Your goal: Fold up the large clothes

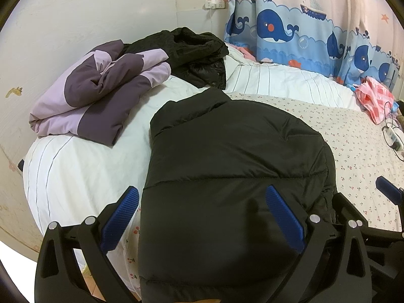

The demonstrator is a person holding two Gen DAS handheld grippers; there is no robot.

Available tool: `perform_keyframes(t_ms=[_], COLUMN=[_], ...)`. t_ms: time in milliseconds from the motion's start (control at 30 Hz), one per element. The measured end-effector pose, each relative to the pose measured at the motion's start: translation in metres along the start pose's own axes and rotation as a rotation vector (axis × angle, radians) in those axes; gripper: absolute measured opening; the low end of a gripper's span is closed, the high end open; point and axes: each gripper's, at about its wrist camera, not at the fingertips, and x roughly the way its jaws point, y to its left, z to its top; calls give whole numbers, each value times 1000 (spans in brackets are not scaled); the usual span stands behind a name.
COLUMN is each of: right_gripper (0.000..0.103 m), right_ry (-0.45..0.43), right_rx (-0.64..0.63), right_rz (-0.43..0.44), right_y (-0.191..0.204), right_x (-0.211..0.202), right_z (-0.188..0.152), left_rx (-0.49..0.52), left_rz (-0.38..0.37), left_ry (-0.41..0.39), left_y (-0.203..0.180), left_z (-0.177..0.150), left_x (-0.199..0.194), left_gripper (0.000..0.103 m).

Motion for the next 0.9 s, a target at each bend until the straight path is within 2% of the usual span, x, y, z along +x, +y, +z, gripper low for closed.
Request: perform_keyframes(t_ms=[900], right_gripper=[96], right_ry=[0], right_rx=[2], right_rz=[-1], right_y=[0], right_x=[0], right_z=[0], left_rx=[9], left_rz=[0], left_ry=[-4], left_y=[-9], left_z=[1], left_x=[-3], left_gripper=[96])
